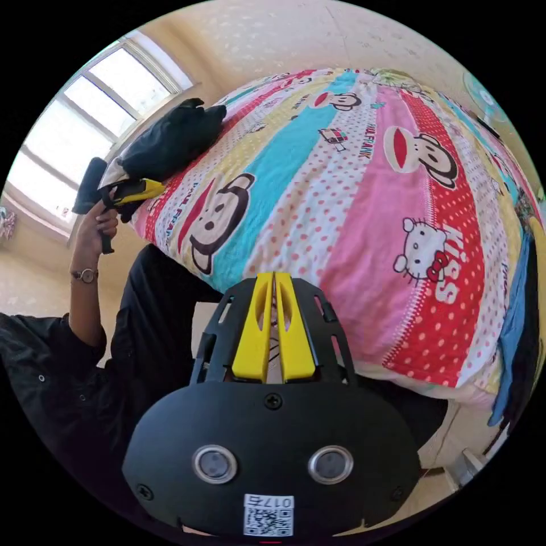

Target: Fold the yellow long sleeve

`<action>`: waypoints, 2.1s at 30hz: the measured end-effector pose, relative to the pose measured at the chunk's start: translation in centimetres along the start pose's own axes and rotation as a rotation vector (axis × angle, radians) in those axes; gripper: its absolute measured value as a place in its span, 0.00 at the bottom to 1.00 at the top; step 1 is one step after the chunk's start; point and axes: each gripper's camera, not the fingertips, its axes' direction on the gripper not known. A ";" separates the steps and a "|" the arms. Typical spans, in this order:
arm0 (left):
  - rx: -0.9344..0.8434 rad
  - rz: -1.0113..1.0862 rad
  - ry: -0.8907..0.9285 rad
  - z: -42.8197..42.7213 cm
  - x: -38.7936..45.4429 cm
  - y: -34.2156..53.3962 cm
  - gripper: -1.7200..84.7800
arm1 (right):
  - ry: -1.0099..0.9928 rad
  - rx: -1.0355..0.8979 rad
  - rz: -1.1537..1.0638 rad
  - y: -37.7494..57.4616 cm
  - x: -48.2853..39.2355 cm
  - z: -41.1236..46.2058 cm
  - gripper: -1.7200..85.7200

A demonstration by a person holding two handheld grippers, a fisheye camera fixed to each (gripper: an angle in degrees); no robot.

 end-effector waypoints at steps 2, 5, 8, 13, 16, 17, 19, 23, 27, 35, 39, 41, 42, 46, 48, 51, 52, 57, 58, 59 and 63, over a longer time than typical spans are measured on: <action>-0.157 0.075 -0.017 4.2 2.2 -4.5 0.10 | -0.021 0.096 0.114 3.7 6.4 -5.3 0.04; -0.592 0.086 -0.037 14.8 2.2 -6.9 0.09 | 0.002 0.219 0.298 9.4 14.5 -12.0 0.06; -0.529 0.067 -0.042 14.6 1.2 -7.2 0.04 | 0.128 0.341 0.440 15.4 21.7 -18.9 0.08; -0.478 -0.018 0.163 14.3 -2.3 -6.7 0.02 | 0.315 0.454 0.674 22.0 33.5 -29.8 0.14; -0.455 -0.033 0.161 14.0 -2.5 -6.5 0.01 | 0.412 0.490 0.792 24.5 40.4 -33.1 0.13; -0.445 -0.029 0.135 13.7 -2.3 -6.4 0.01 | 0.403 0.481 0.814 24.9 43.0 -33.2 0.12; -0.423 -0.021 0.097 13.3 -1.8 -6.1 0.01 | 0.351 0.428 0.838 24.7 46.6 -32.1 0.10; -0.370 -0.030 0.046 12.1 -1.2 -5.2 0.01 | 0.212 0.519 0.858 22.3 48.0 -32.7 0.06; -0.307 -0.046 0.054 10.3 -1.0 -4.1 0.03 | -0.050 0.671 0.604 16.0 42.8 -33.6 0.05; 0.037 0.066 0.573 0.4 -0.1 -0.3 0.02 | -0.307 0.459 -0.016 0.4 13.6 -21.7 0.03; 0.060 0.087 0.484 -3.5 0.0 1.1 0.06 | -0.593 0.221 -0.321 1.7 0.2 -11.5 0.03; 0.137 0.082 0.566 -5.9 -1.2 2.4 0.08 | -0.572 0.103 -0.353 4.4 -4.3 -5.5 0.03; 0.154 0.081 0.589 -6.4 -1.6 2.7 0.08 | -0.550 0.084 -0.338 5.0 -4.7 -4.4 0.03; 0.208 0.046 0.635 -7.8 -4.0 3.6 0.09 | -0.419 0.107 -0.183 8.7 -3.2 -2.5 0.04; 0.185 0.030 0.646 -7.1 -4.4 3.0 0.12 | -0.363 0.177 -0.121 10.3 -1.9 -3.4 0.04; 0.132 0.018 0.585 -5.3 -4.0 0.7 0.14 | -0.125 0.241 -0.032 12.9 -0.9 -4.1 0.03; 0.105 0.018 0.502 -4.3 -3.3 -0.7 0.14 | 0.020 0.246 -0.016 13.7 -1.0 -3.7 0.03; -0.031 0.050 0.215 2.8 -0.2 -7.5 0.17 | 0.209 0.300 -0.109 16.3 -2.0 -0.6 0.03; -0.110 0.038 0.151 5.9 -0.2 -8.9 0.16 | 0.192 0.303 -0.092 16.4 -1.8 -0.8 0.03; -0.201 0.010 0.099 9.1 -0.6 -9.6 0.14 | 0.170 0.297 -0.082 16.4 -1.7 -1.0 0.03; -0.122 -0.013 0.093 10.8 -0.8 -8.3 0.08 | 0.129 0.332 -0.075 17.3 -0.9 -2.2 0.03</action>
